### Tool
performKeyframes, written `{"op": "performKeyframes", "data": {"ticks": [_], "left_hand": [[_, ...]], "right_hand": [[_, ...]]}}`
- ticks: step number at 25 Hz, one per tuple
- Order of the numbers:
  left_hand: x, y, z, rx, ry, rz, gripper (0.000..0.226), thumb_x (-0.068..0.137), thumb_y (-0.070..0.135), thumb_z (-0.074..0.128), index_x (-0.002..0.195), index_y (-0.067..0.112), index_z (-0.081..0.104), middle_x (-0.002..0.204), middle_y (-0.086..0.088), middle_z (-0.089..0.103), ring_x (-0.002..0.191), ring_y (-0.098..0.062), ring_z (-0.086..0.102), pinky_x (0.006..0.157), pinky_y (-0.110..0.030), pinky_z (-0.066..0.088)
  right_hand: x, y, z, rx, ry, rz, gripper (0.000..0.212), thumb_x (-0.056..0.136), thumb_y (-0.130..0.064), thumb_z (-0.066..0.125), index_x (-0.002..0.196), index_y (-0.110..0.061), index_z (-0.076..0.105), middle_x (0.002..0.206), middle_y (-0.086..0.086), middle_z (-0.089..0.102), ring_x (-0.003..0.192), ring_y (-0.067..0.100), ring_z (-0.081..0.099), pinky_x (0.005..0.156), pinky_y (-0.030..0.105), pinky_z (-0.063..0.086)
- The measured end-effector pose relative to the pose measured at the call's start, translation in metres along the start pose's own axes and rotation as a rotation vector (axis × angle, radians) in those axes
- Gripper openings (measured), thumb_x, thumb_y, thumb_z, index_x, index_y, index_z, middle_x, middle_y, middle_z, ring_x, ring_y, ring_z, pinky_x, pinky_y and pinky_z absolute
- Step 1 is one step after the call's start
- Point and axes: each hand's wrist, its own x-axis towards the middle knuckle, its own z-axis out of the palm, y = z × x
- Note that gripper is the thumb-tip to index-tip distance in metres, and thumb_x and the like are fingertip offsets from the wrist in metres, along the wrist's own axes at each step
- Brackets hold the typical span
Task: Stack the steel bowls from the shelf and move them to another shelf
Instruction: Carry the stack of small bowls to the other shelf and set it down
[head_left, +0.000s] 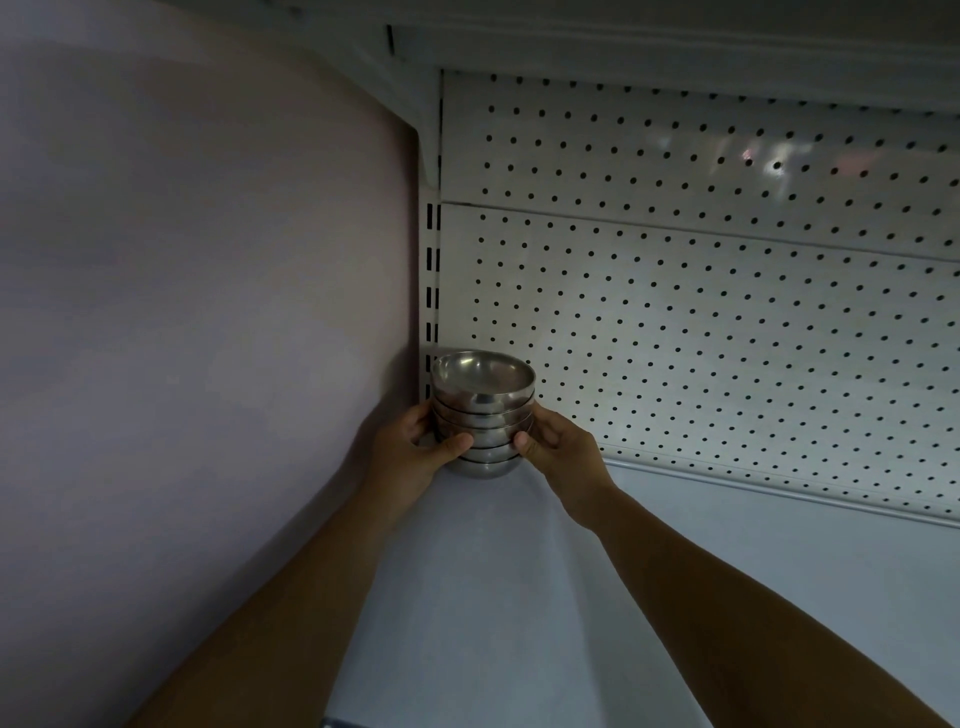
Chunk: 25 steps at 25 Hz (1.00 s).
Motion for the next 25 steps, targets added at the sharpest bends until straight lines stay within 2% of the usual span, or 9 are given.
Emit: {"op": "performKeyframes", "data": {"ticks": [9,14,19,23,25], "left_hand": [[0.001,0.000,-0.001,-0.014,-0.007,0.007,0.055,0.080,0.007,0.084,0.132,0.014,0.066,0.120,0.005,0.075,0.114,-0.009,0.070,0.089,-0.019,0.055],[0.001,0.002,-0.002,0.006,-0.004,0.001,0.055,0.079,0.011,0.085,0.131,0.016,0.067,0.120,0.005,0.075,0.115,-0.011,0.070,0.092,-0.023,0.056],[-0.002,0.003,-0.002,0.053,-0.022,0.001,0.056,0.080,0.015,0.084,0.133,0.019,0.066,0.123,0.005,0.074,0.118,-0.012,0.068,0.098,-0.027,0.054],[-0.005,0.011,-0.002,0.150,-0.030,-0.022,0.052,0.083,0.017,0.082,0.132,0.025,0.066,0.120,0.012,0.074,0.116,-0.004,0.067,0.092,-0.016,0.052],[-0.004,0.017,-0.005,0.231,-0.059,-0.046,0.053,0.085,0.024,0.082,0.134,0.028,0.064,0.123,0.013,0.073,0.117,0.001,0.065,0.096,-0.018,0.051]], "right_hand": [[0.004,0.012,0.001,0.027,0.065,0.023,0.050,0.092,0.005,0.072,0.140,-0.004,0.062,0.130,0.007,0.074,0.127,0.020,0.067,0.113,0.040,0.050],[0.001,0.011,0.002,0.012,0.089,0.030,0.049,0.090,0.004,0.074,0.137,-0.006,0.064,0.127,0.003,0.076,0.124,0.016,0.069,0.112,0.037,0.051],[0.002,0.013,0.002,-0.041,0.112,0.038,0.052,0.087,-0.001,0.080,0.137,-0.006,0.065,0.127,0.003,0.076,0.124,0.015,0.068,0.112,0.040,0.051],[0.001,0.009,0.002,-0.066,0.112,0.056,0.055,0.086,-0.003,0.082,0.138,-0.008,0.066,0.128,0.001,0.075,0.124,0.011,0.068,0.113,0.039,0.051],[-0.001,0.006,0.000,-0.097,0.079,0.063,0.057,0.087,-0.006,0.083,0.140,-0.012,0.065,0.129,-0.001,0.075,0.126,0.011,0.067,0.114,0.039,0.050]]}}
